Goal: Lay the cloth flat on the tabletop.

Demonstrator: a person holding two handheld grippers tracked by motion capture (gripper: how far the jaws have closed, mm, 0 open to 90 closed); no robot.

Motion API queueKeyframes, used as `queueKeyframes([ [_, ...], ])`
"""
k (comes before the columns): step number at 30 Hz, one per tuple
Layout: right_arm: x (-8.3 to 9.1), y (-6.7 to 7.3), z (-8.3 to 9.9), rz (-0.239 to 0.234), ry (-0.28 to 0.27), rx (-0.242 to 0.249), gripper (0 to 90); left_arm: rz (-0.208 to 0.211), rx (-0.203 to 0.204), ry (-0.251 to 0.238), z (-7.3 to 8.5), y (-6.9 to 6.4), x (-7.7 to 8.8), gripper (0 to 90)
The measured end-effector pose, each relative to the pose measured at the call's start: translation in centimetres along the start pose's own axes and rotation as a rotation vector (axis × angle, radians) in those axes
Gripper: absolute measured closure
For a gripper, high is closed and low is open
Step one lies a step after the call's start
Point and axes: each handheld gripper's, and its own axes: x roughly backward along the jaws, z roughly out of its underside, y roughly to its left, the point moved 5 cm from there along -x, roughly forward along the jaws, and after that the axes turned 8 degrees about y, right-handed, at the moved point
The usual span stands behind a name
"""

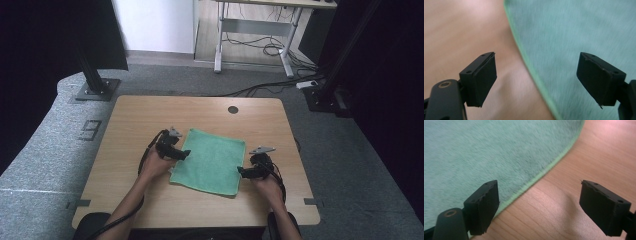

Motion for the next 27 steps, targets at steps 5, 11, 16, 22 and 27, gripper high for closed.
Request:
queueKeyframes([
  [5, -0.8, -0.1, 0.1, 0.019, 0.031, -0.004, 15.7, -0.033, 0.032, 0.001, 1.8, -0.1, 0.0, 14.5],
  [11, -1.5, -0.1, -1.0, 0.038, 0.028, 0.009, 15.7, -0.054, 0.023, 0.019, 3.7, -0.9, 1.4, 14.4],
  [16, -2.3, 0.0, -2.0, 0.038, 0.024, 0.020, 15.3, -0.058, 0.040, 0.011, 4.9, -1.1, 2.1, 14.2],
  [22, -2.6, 0.0, -2.5, 0.030, 0.016, 0.021, 15.6, -0.088, 0.063, -0.002, 4.7, -0.4, 1.9, 13.7],
  [27, -2.7, -0.1, -2.4, 0.017, 0.008, 0.017, 15.6, -0.069, 0.105, -0.024, 4.6, 0.4, 1.5, 13.6],
])
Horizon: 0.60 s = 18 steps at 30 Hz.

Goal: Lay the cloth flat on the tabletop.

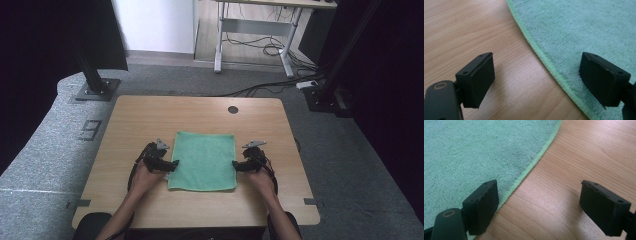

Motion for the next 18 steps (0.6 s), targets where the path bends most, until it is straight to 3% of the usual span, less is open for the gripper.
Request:
queueKeyframes([
  [12, -0.2, 0.0, -0.3, -0.005, -0.009, 0.005, 17.1, -0.015, -0.011, -0.003, 0.0, 0.0, 0.1, 13.9],
  [14, -0.1, 0.1, -0.3, -0.002, -0.013, 0.021, 18.0, -0.019, -0.032, -0.003, -0.1, -0.2, 0.5, 14.0],
  [18, 0.8, 0.3, -0.5, -0.014, -0.032, 0.031, 16.2, 0.010, -0.046, -0.018, -0.1, -0.5, 2.0, 13.4],
])
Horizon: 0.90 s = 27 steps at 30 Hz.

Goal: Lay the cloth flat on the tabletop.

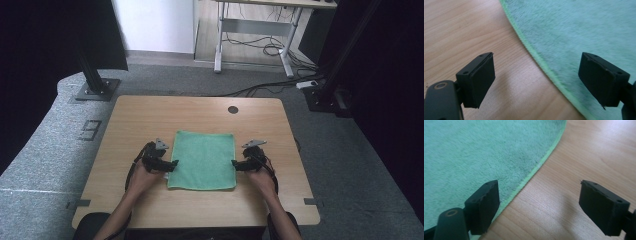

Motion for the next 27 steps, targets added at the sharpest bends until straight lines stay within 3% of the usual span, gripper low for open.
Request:
queueKeyframes([
  [6, 1.9, 0.3, -0.1, -0.024, -0.023, 0.014, 13.2, 0.032, -0.027, -0.004, 0.7, -0.4, 2.2, 8.7],
  [12, 3.4, 0.8, 1.0, -0.020, -0.022, 0.017, 1.7, 0.012, -0.053, 0.009, 2.5, -0.6, 3.6, 0.8],
  [15, 3.5, 0.8, 1.8, -0.015, -0.016, 0.007, 0.0, -0.002, -0.055, 0.008, 3.5, -0.3, 3.6, 0.0],
  [19, 3.0, 0.5, 3.1, -0.019, -0.006, -0.013, 0.0, 0.014, -0.028, -0.002, 4.6, 0.1, 3.2, 0.0],
  [23, 2.3, 0.1, 4.0, -0.015, 0.010, -0.035, 0.0, -0.014, -0.031, 0.013, 5.4, 0.6, 2.5, 0.0],
  [27, 1.8, -0.2, 4.5, -0.001, 0.016, -0.047, 0.0, 0.002, -0.006, 0.018, 5.8, 1.0, 1.9, 0.0],
])
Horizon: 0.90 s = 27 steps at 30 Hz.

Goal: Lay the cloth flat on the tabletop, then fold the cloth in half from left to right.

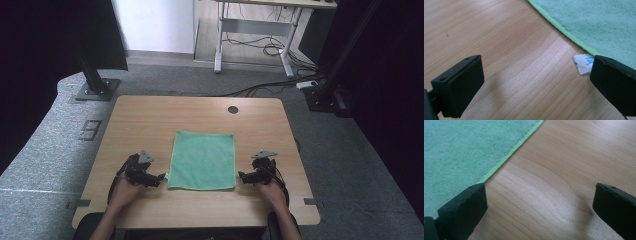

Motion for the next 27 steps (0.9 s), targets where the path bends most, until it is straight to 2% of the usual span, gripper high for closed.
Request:
queueKeyframes([
  [2, -0.21, -0.13, 0.17, 0.002, 0.000, -0.005, 0.0, 0.000, 0.002, 0.008, 0.20, 0.07, -0.28, 0.0],
  [4, -0.40, -0.20, 0.35, 0.006, -0.002, -0.008, 0.0, 0.021, 0.013, 0.003, 0.28, 0.14, -0.43, 0.0],
  [8, -0.42, -0.27, 0.53, 0.007, -0.025, -0.007, 0.0, 0.037, 0.016, 0.009, 0.26, 0.16, -0.51, 0.0],
  [11, -0.48, -0.41, 0.62, 0.012, -0.047, -0.013, 0.0, 0.037, 0.017, 0.010, 0.26, 0.17, -0.51, 0.0],
  [27, -0.50, -0.40, 0.60, 0.021, -0.048, -0.023, 0.0, 0.030, 0.030, 0.009, 0.22, 0.18, -0.54, 0.0],
])
